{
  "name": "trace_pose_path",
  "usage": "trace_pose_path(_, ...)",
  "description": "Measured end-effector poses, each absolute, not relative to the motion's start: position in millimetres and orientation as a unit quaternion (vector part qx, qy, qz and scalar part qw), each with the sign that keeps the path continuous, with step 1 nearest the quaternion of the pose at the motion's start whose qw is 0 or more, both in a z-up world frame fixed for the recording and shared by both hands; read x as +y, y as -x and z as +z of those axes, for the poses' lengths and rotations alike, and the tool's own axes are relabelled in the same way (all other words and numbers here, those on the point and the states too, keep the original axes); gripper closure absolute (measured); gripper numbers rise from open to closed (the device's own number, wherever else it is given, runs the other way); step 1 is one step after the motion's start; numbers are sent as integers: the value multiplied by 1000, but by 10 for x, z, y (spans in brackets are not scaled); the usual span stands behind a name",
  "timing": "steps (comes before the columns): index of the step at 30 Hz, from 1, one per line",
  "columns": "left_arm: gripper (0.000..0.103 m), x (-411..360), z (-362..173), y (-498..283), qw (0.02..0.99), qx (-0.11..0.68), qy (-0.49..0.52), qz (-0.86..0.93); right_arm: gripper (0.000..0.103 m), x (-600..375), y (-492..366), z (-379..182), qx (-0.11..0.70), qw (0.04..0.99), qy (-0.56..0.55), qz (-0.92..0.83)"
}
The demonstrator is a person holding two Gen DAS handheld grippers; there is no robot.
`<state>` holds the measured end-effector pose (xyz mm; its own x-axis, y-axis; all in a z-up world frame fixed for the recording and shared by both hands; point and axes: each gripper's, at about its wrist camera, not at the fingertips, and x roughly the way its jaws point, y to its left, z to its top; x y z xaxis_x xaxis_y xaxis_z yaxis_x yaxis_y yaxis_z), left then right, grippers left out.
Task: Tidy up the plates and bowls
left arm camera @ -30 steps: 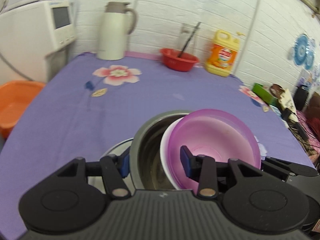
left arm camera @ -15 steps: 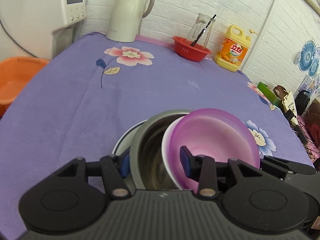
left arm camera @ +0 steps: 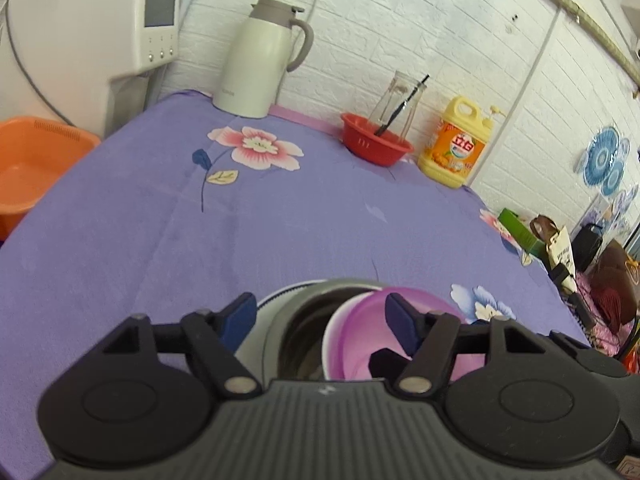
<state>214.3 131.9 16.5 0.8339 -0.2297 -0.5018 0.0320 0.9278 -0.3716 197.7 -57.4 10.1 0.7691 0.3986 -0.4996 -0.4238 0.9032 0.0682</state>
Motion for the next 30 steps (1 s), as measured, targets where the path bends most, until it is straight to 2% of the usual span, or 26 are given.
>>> trace_pose_path(11,31,1261,364,-1957,955,245,163,-44,0,-1149,-1919,191,247,955,-44,157)
trace_pose_path(14,28,1142,407,-1786,961,226,152,-34,0,-1330,-1802,154,248,957,-60,134)
trace_pose_path(15,21,1095,419,-1714,964,219,149,-31,0,-1398,-1740,130,248,958,-67,127)
trace_pose_path(18,21,923,433,-1462,969,204,139,-22,0,-1545,-1564,52,253,958,-81,105)
trace_pose_path(30,21,186,186,-684,969,237,43,-57,0,-2046,-712,-260,254,957,-122,65)
